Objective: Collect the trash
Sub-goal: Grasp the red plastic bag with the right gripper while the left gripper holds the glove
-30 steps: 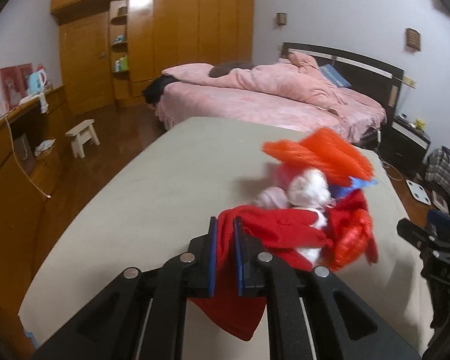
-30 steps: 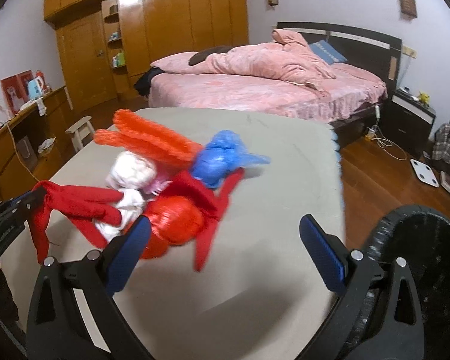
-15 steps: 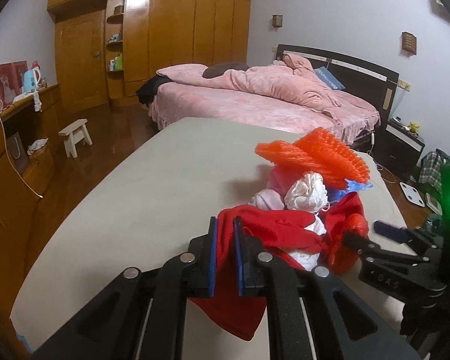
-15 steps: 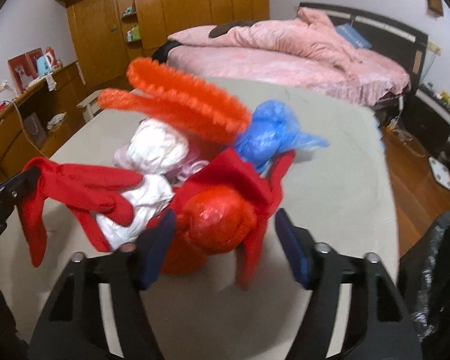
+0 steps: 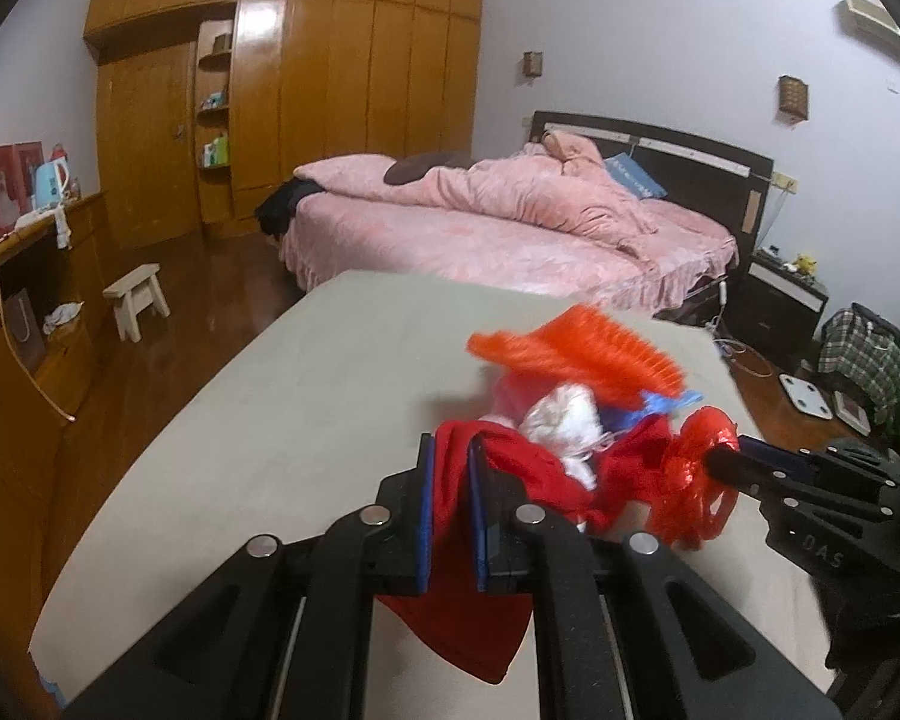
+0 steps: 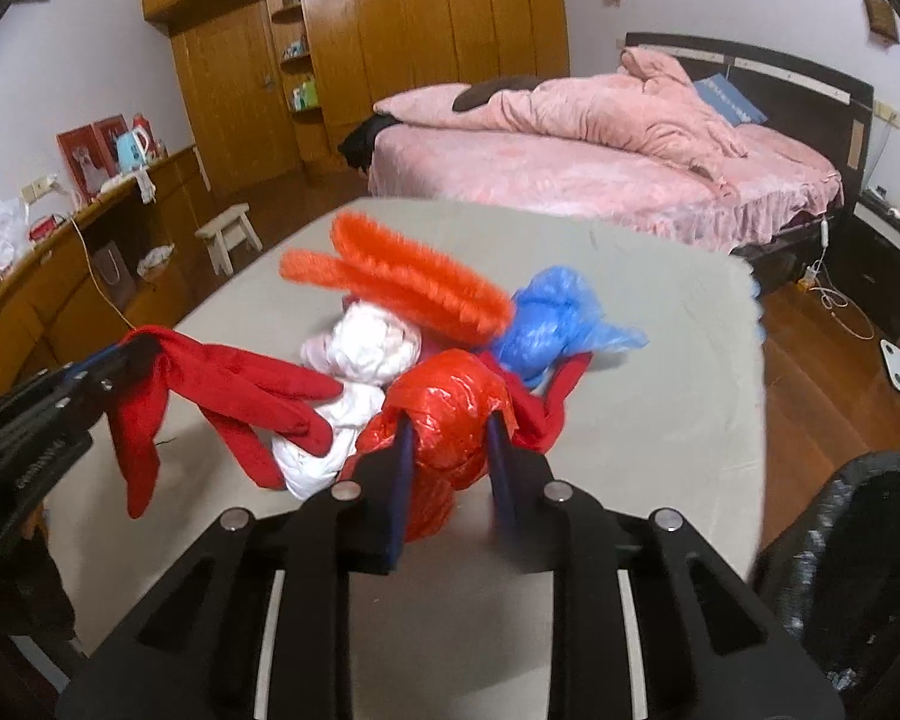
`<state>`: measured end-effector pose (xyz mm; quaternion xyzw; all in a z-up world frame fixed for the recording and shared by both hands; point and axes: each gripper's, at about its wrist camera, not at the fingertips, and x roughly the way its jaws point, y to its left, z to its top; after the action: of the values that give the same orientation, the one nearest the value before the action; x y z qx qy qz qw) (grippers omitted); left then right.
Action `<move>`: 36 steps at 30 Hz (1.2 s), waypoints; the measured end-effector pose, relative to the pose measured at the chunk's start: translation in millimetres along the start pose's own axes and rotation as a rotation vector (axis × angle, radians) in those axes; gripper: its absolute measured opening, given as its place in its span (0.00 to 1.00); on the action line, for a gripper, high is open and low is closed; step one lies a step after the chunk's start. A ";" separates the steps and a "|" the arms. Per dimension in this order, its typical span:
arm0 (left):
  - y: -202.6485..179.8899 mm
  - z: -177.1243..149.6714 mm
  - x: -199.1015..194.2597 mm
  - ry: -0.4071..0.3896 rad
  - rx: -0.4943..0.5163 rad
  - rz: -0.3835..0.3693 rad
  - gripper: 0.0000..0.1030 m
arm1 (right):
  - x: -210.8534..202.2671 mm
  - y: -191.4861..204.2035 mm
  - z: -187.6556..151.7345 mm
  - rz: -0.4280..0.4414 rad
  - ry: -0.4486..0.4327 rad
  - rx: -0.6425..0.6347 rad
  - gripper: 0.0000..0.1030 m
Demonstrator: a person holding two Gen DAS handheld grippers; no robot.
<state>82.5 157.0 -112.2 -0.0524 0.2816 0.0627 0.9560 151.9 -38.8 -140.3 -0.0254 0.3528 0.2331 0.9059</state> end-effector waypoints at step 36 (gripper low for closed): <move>-137.2 17.4 -44.1 -0.052 0.134 -0.284 0.10 | -138.0 -90.4 -28.2 -0.183 -0.123 0.125 0.13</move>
<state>75.5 19.9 -64.7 -0.0261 0.2499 -0.0906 0.9637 85.3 -181.1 -82.4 0.0134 0.3065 0.1279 0.9431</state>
